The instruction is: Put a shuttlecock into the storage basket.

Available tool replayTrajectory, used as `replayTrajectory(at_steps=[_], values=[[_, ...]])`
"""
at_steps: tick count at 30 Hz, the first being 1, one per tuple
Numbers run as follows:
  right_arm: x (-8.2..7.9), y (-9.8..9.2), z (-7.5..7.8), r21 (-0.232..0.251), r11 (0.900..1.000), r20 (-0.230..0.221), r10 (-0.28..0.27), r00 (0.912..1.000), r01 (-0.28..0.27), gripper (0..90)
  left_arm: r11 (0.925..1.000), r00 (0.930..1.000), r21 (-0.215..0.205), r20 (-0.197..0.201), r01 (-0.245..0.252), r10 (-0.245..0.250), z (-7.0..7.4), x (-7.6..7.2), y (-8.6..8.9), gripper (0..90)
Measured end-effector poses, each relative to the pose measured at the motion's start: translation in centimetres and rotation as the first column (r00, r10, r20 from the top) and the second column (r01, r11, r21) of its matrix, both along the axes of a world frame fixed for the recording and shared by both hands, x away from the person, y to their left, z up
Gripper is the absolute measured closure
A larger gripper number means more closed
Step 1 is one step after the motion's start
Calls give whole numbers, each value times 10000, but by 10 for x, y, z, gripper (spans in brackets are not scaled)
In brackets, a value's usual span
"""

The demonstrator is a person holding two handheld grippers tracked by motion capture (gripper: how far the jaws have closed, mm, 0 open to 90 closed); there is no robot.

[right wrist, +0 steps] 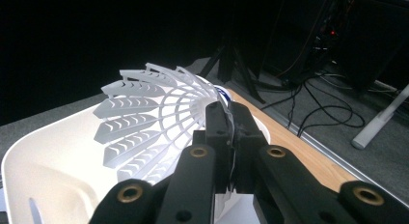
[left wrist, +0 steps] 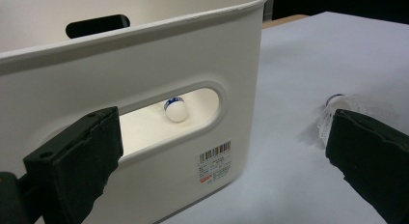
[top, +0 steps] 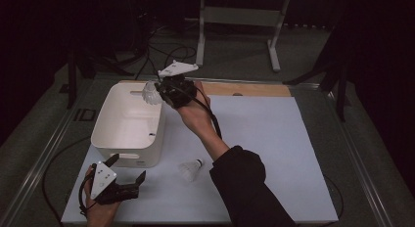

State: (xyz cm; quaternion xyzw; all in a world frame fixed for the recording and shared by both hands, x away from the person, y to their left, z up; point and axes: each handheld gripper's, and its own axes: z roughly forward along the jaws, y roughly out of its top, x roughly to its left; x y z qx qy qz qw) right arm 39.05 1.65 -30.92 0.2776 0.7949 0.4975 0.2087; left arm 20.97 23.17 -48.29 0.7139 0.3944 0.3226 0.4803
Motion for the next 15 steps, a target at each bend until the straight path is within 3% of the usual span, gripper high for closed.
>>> replayTrajectory(at_steps=[15], values=[[-4, 11, 0, 39, 9997, -3, 252, 9997, -252, 885, 10000, 10000, -34, -12, 0, 0, 0, 0, 0, 2]])
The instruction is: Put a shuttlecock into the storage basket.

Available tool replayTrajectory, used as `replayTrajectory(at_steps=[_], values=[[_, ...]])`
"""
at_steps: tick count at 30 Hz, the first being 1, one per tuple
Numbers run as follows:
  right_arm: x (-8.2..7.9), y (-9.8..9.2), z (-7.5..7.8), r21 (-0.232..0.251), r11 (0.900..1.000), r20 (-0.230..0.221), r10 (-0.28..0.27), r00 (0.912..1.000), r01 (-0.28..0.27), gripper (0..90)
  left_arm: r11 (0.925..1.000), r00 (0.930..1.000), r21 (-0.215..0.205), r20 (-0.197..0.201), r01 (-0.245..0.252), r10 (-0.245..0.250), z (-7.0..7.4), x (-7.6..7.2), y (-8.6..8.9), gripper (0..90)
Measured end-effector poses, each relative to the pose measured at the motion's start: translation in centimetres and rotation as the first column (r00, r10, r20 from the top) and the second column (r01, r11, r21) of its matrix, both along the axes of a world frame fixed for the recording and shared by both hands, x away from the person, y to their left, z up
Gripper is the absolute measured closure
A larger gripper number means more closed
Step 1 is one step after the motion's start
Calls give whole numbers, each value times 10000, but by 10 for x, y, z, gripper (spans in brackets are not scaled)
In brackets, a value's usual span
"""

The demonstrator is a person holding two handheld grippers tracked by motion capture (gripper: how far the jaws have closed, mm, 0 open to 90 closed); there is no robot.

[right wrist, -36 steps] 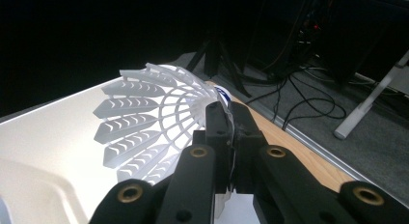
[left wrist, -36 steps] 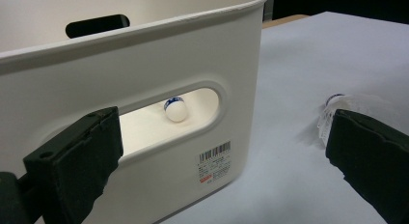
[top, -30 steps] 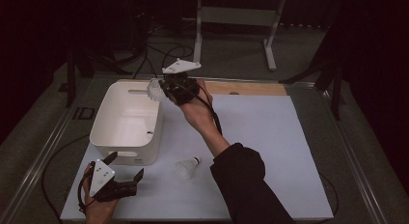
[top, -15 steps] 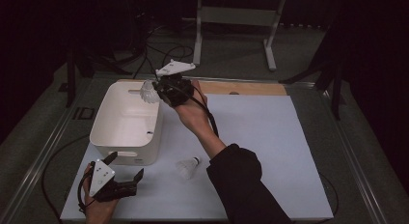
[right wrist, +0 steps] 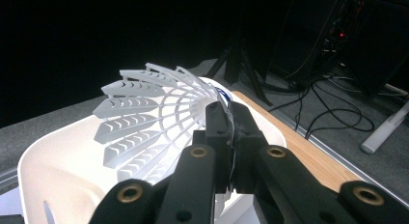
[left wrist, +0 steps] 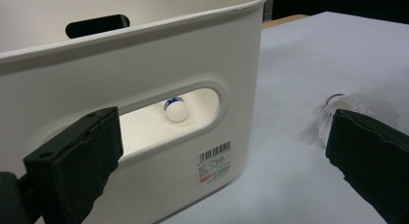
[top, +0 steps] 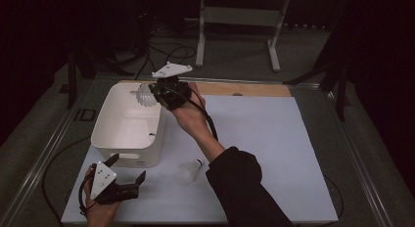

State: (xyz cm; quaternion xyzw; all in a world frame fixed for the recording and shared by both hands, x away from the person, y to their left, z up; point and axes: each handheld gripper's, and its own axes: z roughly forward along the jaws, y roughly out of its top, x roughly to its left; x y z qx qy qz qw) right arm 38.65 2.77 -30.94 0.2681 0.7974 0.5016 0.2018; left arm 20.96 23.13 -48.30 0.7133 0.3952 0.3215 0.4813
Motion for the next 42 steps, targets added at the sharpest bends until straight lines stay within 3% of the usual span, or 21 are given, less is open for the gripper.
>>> replayTrajectory(at_steps=[27, 28, 30, 31, 33, 39, 42], values=[[-11, 27, 3, 27, 9969, 76, 787, 9969, -787, 872, 10000, 10000, -8, 33, 4, -4, 0, 0, 1, 2], [-11, 28, 3, 47, 9963, 118, 861, 9962, -861, 814, 10000, 10000, -9, 31, 3, -3, 0, 0, 1, 2], [-10, 30, 3, 248, 9927, 19, 1178, 9930, -1178, 615, 10000, 10000, 4, 33, 11, -11, 0, 0, 1, 2], [-10, 30, 3, 248, 9927, 19, 1178, 9930, -1178, 615, 10000, 10000, 4, 33, 11, -11, 0, 0, 1, 2], [-10, 31, 2, 181, 9914, -122, 1300, 9914, -1298, 411, 10000, 10000, -3, 35, 9, -9, 0, 0, 1, 2], [-6, 24, 0, -43, 9971, -97, 765, 9970, -766, 213, 10000, 10000, -4, 22, 15, -15, 0, 0, 0, 2], [-5, 21, -1, -126, 9980, -113, 610, 9981, -612, 164, 10000, 10000, -13, 27, 18, -18, 0, 0, 0, 2]])
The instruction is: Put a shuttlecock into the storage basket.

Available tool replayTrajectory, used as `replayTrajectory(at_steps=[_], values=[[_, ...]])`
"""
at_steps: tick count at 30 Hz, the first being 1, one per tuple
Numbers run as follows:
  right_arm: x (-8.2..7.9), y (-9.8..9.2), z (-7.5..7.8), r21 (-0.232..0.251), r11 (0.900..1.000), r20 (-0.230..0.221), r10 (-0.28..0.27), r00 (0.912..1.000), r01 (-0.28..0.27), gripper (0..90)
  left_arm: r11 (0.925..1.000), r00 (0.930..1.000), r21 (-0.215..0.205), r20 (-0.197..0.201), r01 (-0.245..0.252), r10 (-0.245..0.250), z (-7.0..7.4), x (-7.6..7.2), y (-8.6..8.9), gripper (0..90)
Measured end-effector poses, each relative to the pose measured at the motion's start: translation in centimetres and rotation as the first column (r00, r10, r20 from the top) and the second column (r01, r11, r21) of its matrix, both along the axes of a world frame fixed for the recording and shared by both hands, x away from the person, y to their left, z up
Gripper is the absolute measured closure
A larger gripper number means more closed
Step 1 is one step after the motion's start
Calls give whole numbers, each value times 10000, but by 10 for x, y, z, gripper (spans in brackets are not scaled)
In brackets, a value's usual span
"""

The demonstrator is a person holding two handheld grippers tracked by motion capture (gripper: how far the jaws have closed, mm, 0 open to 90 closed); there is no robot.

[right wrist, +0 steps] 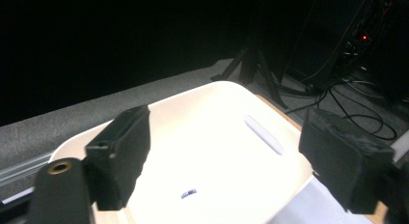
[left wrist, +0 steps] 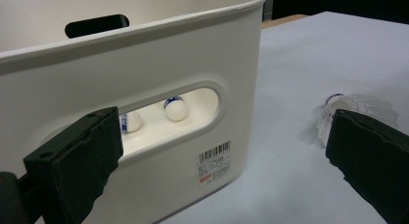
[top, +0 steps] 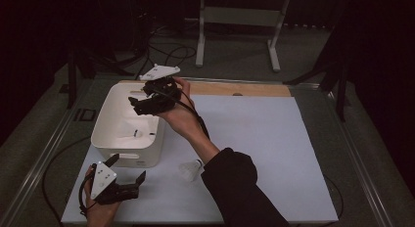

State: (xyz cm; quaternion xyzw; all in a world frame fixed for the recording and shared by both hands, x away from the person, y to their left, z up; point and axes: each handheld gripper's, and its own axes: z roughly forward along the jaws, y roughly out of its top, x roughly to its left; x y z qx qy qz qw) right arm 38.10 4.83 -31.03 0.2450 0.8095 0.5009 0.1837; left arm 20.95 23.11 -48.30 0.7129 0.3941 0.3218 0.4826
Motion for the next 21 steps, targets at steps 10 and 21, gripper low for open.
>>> replayTrajectory(at_steps=[10, 21], values=[[3, -11, -5, -144, 9995, 26, -271, 9996, 271, 113, 10000, 10000, 48, 6, 1, -1, 0, 0, 1, 2], [7, -26, -10, -73, 9977, -150, -673, 9976, 672, 89, 10000, 10000, 24, -28, 0, 1, 0, 0, 0, 2]])
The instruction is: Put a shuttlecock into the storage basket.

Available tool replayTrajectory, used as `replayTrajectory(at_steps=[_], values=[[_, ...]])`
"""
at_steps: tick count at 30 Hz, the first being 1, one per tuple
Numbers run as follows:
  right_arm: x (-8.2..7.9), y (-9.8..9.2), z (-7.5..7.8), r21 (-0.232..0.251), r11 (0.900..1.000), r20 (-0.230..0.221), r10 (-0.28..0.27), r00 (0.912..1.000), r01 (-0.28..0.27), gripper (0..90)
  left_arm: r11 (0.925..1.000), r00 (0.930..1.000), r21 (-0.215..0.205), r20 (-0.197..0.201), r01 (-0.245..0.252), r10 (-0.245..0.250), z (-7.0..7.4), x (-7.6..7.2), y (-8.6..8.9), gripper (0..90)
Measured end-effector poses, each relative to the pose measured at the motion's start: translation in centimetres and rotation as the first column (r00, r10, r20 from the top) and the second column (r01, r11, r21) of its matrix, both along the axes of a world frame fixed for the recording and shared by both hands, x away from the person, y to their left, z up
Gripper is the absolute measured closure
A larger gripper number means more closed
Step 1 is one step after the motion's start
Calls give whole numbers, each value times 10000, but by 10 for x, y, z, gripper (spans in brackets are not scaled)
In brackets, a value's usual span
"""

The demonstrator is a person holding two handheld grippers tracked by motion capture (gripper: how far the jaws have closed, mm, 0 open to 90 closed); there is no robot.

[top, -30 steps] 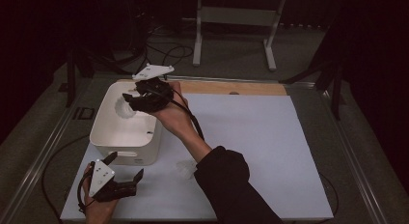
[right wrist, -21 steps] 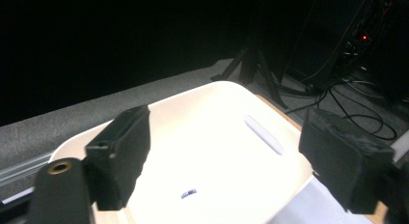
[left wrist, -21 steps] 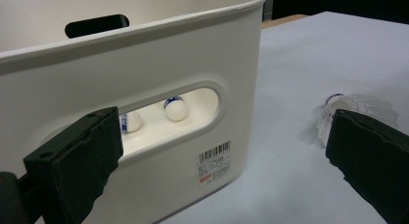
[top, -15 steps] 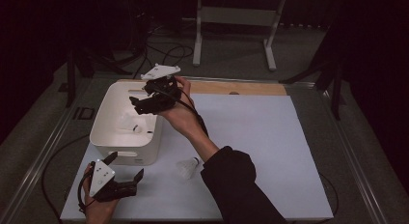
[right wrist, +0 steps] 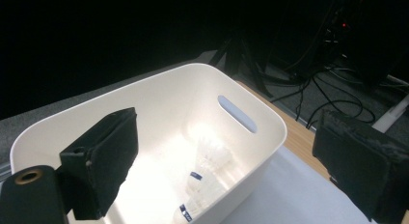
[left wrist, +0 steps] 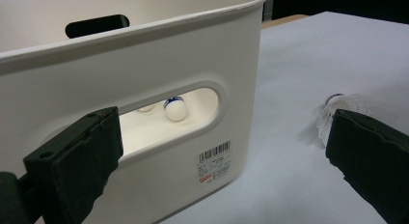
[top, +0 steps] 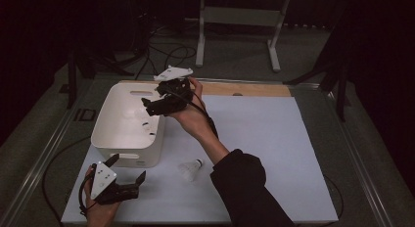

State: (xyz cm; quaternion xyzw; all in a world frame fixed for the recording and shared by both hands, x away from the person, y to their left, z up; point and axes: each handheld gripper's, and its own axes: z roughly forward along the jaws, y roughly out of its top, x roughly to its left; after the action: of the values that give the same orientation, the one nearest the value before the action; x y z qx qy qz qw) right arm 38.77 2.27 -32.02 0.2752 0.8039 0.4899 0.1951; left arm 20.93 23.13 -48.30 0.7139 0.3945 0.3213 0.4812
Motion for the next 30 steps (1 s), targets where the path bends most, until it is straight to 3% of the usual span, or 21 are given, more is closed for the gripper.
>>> replayTrajectory(at_steps=[17, 30], values=[[2, -21, -10, -252, 9986, 4, -475, 9989, 474, 84, 10000, 10000, 4, 16, -1, 1, 0, 0, 0, 2], [-3, -36, -20, -573, 9970, 47, -523, 9986, 524, 85, 10000, 10000, 16, 2, 27, -27, 0, 1, -1, 2]])
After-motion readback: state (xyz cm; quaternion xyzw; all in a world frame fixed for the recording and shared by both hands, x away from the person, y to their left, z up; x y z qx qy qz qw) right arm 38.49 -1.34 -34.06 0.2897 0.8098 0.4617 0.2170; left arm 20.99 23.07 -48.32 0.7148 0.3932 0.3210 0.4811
